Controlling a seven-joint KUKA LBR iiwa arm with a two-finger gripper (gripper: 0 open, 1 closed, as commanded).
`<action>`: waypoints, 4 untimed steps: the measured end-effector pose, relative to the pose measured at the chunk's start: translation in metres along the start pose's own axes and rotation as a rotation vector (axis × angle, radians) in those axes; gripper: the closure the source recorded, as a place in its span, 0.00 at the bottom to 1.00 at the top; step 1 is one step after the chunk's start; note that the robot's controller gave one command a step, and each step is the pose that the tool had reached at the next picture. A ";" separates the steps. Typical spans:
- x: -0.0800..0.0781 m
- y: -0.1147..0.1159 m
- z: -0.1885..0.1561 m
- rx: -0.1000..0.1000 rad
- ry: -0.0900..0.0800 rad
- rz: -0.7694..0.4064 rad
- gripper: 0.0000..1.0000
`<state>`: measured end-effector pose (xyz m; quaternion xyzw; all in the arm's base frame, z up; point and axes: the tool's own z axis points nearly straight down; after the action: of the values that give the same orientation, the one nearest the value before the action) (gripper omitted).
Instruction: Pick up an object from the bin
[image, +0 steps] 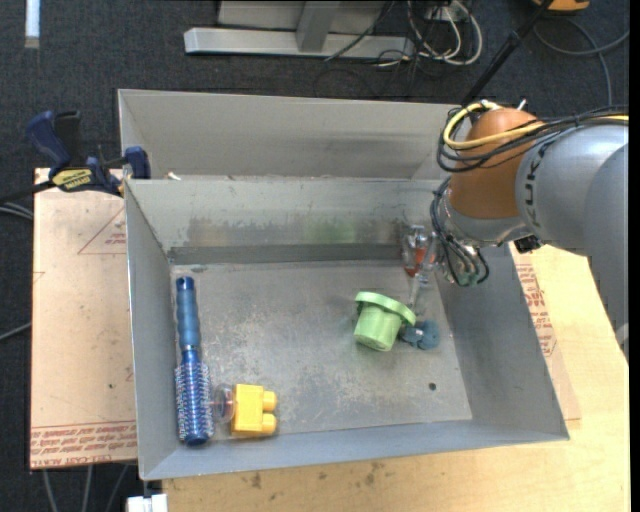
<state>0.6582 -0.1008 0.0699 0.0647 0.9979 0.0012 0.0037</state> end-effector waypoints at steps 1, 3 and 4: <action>0.078 0.028 0.000 0.000 0.008 -0.185 0.00; 0.047 0.033 -0.179 0.002 -0.006 -0.150 1.00; 0.088 0.051 -0.183 0.001 0.007 -0.269 1.00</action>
Offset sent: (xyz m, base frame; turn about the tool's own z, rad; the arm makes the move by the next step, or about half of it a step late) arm -0.0739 0.0366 0.0001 -0.1855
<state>0.5758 -0.0396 0.2523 -0.0700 0.9975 0.0005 0.0005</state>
